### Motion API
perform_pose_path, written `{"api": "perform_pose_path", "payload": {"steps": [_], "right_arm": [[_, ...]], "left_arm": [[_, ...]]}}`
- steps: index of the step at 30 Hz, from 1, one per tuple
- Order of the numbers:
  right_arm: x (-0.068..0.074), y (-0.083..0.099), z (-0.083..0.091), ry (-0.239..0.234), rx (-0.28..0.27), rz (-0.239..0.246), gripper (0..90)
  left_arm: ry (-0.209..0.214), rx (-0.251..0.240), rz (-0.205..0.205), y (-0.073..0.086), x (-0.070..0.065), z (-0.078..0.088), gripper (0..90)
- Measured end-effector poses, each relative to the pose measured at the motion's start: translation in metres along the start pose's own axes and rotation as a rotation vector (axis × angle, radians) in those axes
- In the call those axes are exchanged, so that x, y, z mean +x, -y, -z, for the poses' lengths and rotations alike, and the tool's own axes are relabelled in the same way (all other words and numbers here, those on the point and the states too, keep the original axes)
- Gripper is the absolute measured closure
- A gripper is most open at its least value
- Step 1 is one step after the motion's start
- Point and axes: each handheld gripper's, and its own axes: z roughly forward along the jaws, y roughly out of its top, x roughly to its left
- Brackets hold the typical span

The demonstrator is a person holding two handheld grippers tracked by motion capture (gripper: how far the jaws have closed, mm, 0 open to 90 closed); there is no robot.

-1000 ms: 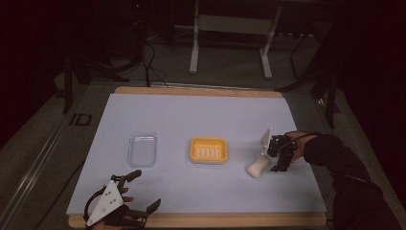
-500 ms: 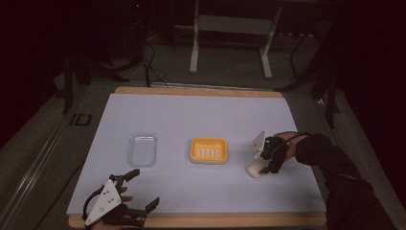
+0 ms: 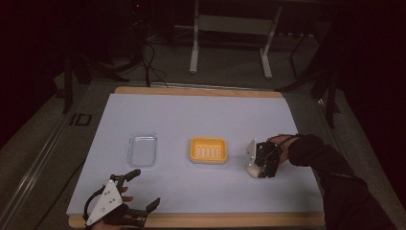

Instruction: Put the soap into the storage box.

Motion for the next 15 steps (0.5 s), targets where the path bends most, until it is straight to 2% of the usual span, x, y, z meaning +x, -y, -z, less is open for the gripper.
{"api": "perform_pose_path", "payload": {"steps": [7,12,15], "right_arm": [[-0.001,-0.005,-0.013,-0.011,0.049,0.028,30.8],[-0.004,-0.006,-0.016,-0.043,0.028,0.029,37.9],[-0.005,-0.006,-0.016,-0.05,0.026,0.035,39.1]], "left_arm": [[0.005,-0.001,-0.005,0.0,-0.001,-0.001,0.8],[0.005,-0.002,-0.007,0.0,-0.001,0.0,0.8],[0.006,-0.002,-0.007,0.0,-0.001,-0.001,0.8]]}}
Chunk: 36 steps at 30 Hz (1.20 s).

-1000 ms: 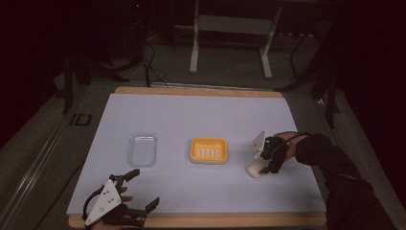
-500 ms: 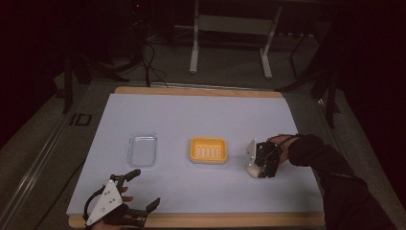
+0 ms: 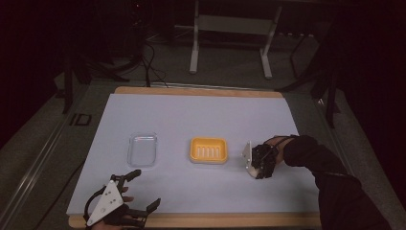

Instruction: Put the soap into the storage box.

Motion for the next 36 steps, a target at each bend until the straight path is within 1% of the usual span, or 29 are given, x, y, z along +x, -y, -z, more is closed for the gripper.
{"api": "perform_pose_path", "payload": {"steps": [4,10,14,15,17,18,20,21,22,23,25,27,28,29,30,32,33,34,36], "right_arm": [[0.0,-0.001,0.0,-0.01,-0.002,0.0,39.6],[0.002,0.001,-0.001,-0.004,-0.019,-0.006,39.7],[0.001,0.0,0.0,-0.019,-0.022,-0.04,40.0],[0.001,0.0,0.0,-0.019,-0.022,-0.04,40.0],[-0.002,0.002,0.002,-0.023,-0.039,-0.061,40.1],[-0.003,0.003,0.004,-0.029,-0.045,-0.079,40.1],[-0.003,0.005,0.006,-0.024,-0.059,-0.08,40.1],[-0.004,0.006,0.007,-0.031,-0.063,-0.089,40.1],[-0.004,0.007,0.009,-0.02,-0.069,-0.091,40.1],[-0.005,0.008,0.01,-0.024,-0.073,-0.107,40.1],[-0.006,0.01,0.012,-0.019,-0.09,-0.117,40.1],[-0.007,0.011,0.013,-0.02,-0.095,-0.119,40.1],[-0.007,0.012,0.015,-0.008,-0.099,-0.125,40.1],[-0.007,0.012,0.015,-0.008,-0.099,-0.125,40.1],[-0.007,0.015,0.02,-0.001,-0.12,-0.15,40.2],[-0.008,0.017,0.021,-0.003,-0.123,-0.15,40.1],[-0.009,0.019,0.024,0.008,-0.129,-0.166,40.1],[-0.008,0.02,0.026,0.014,-0.135,-0.165,40.2],[-0.008,0.023,0.031,0.014,-0.159,-0.185,40.2]], "left_arm": [[0.001,0.001,0.0,0.0,0.0,0.0,0.8],[0.001,0.004,0.001,0.0,0.0,0.0,0.8],[0.0,0.004,-0.001,0.0,0.0,0.0,0.8],[0.0,0.004,-0.001,0.0,0.0,0.0,0.8],[0.0,0.003,0.0,0.0,0.0,0.0,0.8],[0.002,0.003,0.0,0.0,0.0,0.0,0.8],[0.003,0.002,-0.002,0.0,0.0,0.0,0.8],[0.004,0.003,-0.003,0.0,0.0,0.0,0.8],[0.004,0.002,-0.004,0.0,0.0,0.0,0.8],[0.003,0.001,-0.004,0.0,0.0,0.0,0.8],[0.003,-0.002,-0.005,0.0,0.0,0.0,0.8],[0.003,-0.002,-0.005,0.0,0.0,0.0,0.8],[0.003,-0.002,-0.005,0.0,0.0,0.0,0.8],[0.005,-0.004,-0.006,-0.001,0.0,0.0,0.8],[0.008,-0.003,-0.006,-0.001,0.0,-0.001,0.8],[0.008,-0.001,-0.007,-0.001,0.0,-0.001,0.8],[0.009,0.0,-0.007,-0.001,0.0,-0.001,0.7],[0.009,0.0,-0.007,-0.001,0.0,-0.001,0.8],[0.012,-0.004,-0.006,-0.001,0.001,-0.002,0.8]]}}
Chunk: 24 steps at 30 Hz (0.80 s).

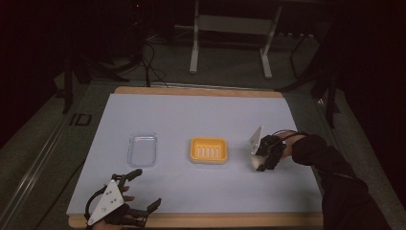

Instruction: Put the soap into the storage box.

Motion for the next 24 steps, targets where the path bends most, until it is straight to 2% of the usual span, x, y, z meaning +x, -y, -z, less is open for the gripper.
{"api": "perform_pose_path", "payload": {"steps": [7,10,15,17,24], "right_arm": [[0.0,0.002,0.012,0.037,-0.033,-0.021,40.1],[-0.001,0.0,0.018,0.026,-0.05,-0.039,40.1],[-0.002,-0.005,0.024,0.026,-0.043,-0.048,40.1],[-0.003,-0.011,0.031,0.042,-0.041,-0.052,40.1],[-0.006,-0.025,0.046,0.04,-0.027,-0.07,40.1]], "left_arm": [[0.01,-0.001,-0.007,-0.001,-0.001,-0.001,0.8],[0.015,-0.005,-0.009,-0.001,-0.001,-0.002,0.8],[0.021,-0.006,-0.01,-0.002,-0.001,-0.003,0.8],[0.026,-0.007,-0.01,-0.002,-0.002,-0.003,0.8],[0.046,-0.003,-0.014,-0.002,-0.002,-0.005,0.8]]}}
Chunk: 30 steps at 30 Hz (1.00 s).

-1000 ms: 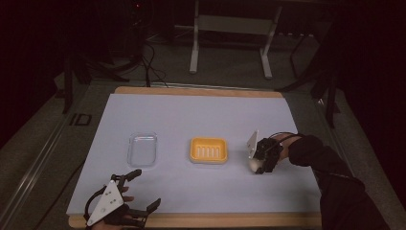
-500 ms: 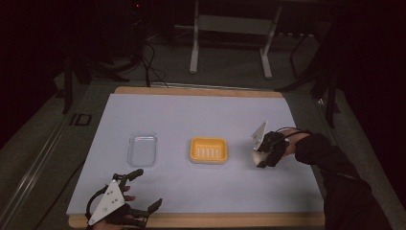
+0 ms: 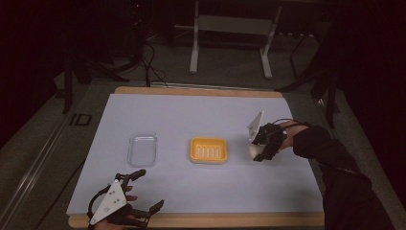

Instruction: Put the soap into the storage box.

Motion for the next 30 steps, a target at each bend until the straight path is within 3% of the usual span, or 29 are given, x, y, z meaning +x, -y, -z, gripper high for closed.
{"api": "perform_pose_path", "payload": {"steps": [12,30], "right_arm": [[-0.005,-0.032,0.017,0.018,0.023,0.0,40.1],[-0.002,-0.083,0.023,0.053,-0.048,0.027,40.1]], "left_arm": [[0.022,-0.01,-0.001,-0.001,0.0,0.0,0.8],[0.044,-0.014,-0.006,-0.002,0.001,-0.004,0.8]]}}
